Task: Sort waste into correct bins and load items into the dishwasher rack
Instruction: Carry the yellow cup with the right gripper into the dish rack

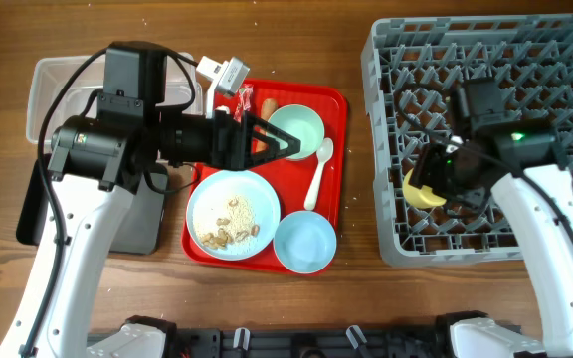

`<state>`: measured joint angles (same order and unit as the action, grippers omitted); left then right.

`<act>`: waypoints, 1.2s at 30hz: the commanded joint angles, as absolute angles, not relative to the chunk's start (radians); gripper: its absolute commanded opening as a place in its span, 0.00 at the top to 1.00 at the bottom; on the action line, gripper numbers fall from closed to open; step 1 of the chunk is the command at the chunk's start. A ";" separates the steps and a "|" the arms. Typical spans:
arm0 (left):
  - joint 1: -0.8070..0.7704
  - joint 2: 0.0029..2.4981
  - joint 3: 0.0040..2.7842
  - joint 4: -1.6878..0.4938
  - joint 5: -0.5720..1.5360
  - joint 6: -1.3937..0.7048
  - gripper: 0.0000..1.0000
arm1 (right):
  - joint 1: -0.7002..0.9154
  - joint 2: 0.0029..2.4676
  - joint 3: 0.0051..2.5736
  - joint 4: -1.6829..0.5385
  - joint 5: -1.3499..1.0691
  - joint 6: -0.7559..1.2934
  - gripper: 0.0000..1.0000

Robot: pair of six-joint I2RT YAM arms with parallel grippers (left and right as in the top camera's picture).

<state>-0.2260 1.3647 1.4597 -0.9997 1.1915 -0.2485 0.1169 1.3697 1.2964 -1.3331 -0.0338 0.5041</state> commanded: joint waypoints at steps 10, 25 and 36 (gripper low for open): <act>-0.229 1.356 1.469 -1.010 1.157 -0.242 0.00 | 0.048 1.534 1.269 -1.334 -0.081 0.392 0.52; -0.229 1.356 1.469 -1.010 1.157 -0.242 0.00 | 0.048 1.680 1.268 -1.211 -0.077 0.371 0.47; -0.229 1.356 1.469 -1.011 1.157 -0.242 0.00 | 0.049 1.724 1.267 -1.159 -0.060 0.343 0.41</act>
